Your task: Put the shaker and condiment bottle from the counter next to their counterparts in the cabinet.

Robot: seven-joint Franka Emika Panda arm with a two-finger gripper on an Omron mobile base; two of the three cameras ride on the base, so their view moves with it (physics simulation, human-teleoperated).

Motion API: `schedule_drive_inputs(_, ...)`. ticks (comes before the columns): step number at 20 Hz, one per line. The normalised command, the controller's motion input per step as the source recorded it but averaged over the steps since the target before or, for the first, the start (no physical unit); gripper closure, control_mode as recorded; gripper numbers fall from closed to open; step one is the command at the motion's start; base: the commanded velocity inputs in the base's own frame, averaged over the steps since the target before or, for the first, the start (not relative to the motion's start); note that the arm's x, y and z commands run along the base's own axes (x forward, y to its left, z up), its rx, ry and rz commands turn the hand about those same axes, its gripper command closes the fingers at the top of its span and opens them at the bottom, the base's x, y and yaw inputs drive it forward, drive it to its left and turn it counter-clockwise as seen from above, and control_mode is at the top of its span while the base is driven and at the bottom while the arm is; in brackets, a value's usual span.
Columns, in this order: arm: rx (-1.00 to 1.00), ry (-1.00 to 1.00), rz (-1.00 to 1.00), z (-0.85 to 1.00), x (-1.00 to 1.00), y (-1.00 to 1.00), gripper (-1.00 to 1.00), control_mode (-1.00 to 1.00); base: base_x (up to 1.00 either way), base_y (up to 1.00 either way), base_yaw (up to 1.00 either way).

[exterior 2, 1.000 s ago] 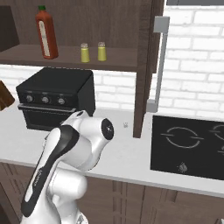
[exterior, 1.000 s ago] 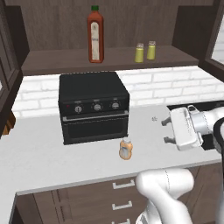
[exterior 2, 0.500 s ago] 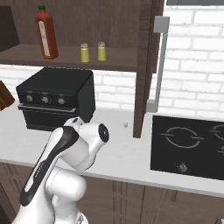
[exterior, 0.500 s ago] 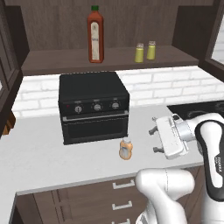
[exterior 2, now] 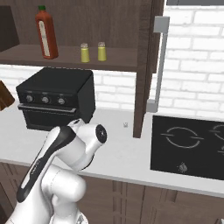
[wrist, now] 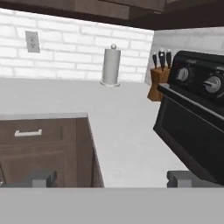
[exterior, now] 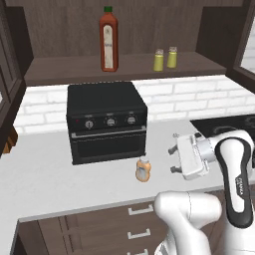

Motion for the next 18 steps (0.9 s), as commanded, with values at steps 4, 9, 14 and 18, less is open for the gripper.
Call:
schedule_drive_inputs(4, 0.06, 0.13, -0.16, -0.45, 0.11, 0.39, -1.00, -1.00, 0.00, 0.00, 0.00)
schedule_drive_inputs(9, 0.03, 0.14, -0.15, -0.59, 0.07, 0.38, -1.00, -1.00, 0.00, 0.00, 0.00)
schedule_drive_inputs(14, 0.01, 0.01, -0.22, -0.45, 0.11, 0.10, -1.00, -1.00, 0.00, 0.00, 0.00)
schedule_drive_inputs(18, 0.00, -0.11, -0.31, -0.03, 0.00, 0.00, -1.00, -1.00, 0.00, 0.00, 0.00)
